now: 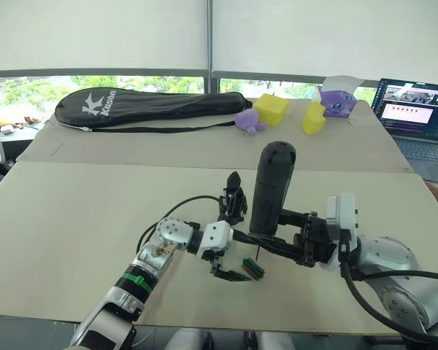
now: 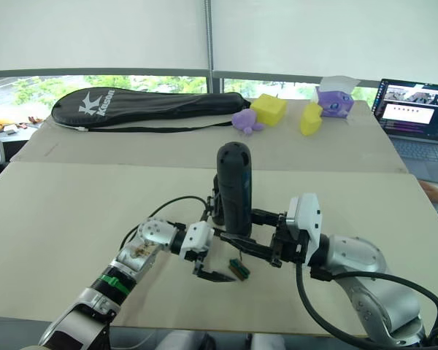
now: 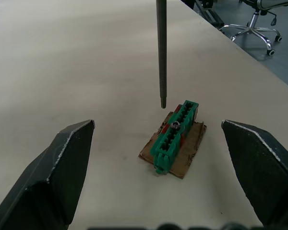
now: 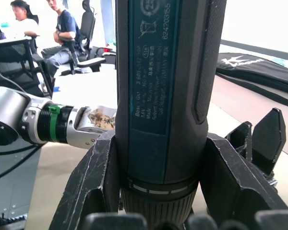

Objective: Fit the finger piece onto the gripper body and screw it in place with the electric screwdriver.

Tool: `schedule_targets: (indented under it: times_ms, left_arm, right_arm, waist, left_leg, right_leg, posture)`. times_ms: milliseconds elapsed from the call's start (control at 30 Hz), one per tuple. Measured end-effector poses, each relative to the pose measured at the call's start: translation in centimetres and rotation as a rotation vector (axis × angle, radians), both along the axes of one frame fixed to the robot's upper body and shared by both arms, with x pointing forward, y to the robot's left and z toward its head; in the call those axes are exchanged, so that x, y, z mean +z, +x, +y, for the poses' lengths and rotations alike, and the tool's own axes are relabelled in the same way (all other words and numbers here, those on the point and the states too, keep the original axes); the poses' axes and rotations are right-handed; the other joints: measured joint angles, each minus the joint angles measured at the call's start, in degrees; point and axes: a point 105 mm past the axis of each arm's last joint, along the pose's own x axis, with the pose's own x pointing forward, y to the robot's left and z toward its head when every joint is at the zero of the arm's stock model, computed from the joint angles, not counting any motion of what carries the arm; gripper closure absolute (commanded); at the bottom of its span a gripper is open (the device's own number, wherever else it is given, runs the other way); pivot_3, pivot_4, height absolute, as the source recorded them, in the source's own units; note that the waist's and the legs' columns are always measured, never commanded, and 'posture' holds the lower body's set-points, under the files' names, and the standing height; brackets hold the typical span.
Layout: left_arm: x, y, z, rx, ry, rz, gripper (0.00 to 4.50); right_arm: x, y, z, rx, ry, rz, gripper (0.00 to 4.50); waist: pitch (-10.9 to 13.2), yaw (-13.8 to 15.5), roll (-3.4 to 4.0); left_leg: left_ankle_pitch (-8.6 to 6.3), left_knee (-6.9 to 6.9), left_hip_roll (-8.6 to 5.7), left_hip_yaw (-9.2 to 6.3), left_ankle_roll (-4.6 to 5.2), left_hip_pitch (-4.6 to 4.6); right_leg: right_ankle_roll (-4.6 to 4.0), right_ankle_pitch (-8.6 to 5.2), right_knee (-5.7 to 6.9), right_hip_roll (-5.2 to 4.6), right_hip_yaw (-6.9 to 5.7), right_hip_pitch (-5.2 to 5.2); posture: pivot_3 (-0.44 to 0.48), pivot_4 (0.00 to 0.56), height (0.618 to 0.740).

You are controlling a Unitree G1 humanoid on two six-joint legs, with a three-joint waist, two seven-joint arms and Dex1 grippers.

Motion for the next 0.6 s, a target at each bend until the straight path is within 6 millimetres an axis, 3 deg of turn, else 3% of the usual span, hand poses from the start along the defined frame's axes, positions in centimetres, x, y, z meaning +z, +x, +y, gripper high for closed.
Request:
schedule_targets:
  times_ms: [600]
  left_arm:
    - [0.00,0.01,-0.01,0.001,-0.001,0.000,0.00]
  right_arm:
    - [-0.47,0.11,0.42,-0.013,0.004,0.024,2.59]
  waist:
    - [0.0,0.0,0.00]
  left_leg:
    - [0.00,0.00,0.00,0.00,0.00,0.00]
  right_leg:
    - [0.00,0.00,0.00,0.00,0.00,0.00]
  posture:
    - [0.000,0.150,0.737]
